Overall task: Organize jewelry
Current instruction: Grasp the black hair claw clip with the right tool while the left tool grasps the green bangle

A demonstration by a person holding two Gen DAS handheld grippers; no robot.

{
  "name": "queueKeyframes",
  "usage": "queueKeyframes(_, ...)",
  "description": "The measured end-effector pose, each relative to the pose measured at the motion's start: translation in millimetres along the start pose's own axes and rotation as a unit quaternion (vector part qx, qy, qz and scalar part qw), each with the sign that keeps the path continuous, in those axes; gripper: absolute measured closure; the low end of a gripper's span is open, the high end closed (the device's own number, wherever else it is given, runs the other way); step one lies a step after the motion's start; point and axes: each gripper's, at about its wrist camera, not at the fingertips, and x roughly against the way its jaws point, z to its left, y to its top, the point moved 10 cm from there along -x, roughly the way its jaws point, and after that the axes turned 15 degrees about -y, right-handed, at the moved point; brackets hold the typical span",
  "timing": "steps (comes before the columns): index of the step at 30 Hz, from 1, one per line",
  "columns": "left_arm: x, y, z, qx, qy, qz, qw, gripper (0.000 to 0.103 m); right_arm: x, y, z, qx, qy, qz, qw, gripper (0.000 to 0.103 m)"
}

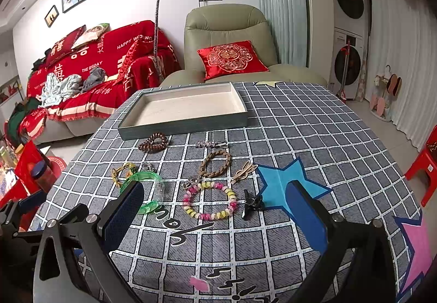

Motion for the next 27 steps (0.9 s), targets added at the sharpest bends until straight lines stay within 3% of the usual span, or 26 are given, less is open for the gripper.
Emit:
queueKeyframes(9, -5, -2, -3, -0.002, -0.008, 0.014, 0.9999, 0.000, 2, -5, 5, 0.001, 0.001, 0.006, 1.000, 0.000)
queueKeyframes(14, -17, -3, -1, 0.009, -0.022, 0.043, 0.9988, 0.000, -6, -14, -1, 0.000, -0.003, 0.025, 1.000, 0.000)
queueKeyframes(21, -47, -4, 3, 0.048, -0.051, 0.100, 0.9925, 0.000, -32, -31, -38, -0.017, -0.044, 0.087, 0.995, 0.000)
queueKeyframes(27, -67, -2, -5, 0.059, -0.070, 0.128, 0.9875, 0.000, -59, -50, -50, -0.003, -0.053, 0.138, 0.989, 0.000)
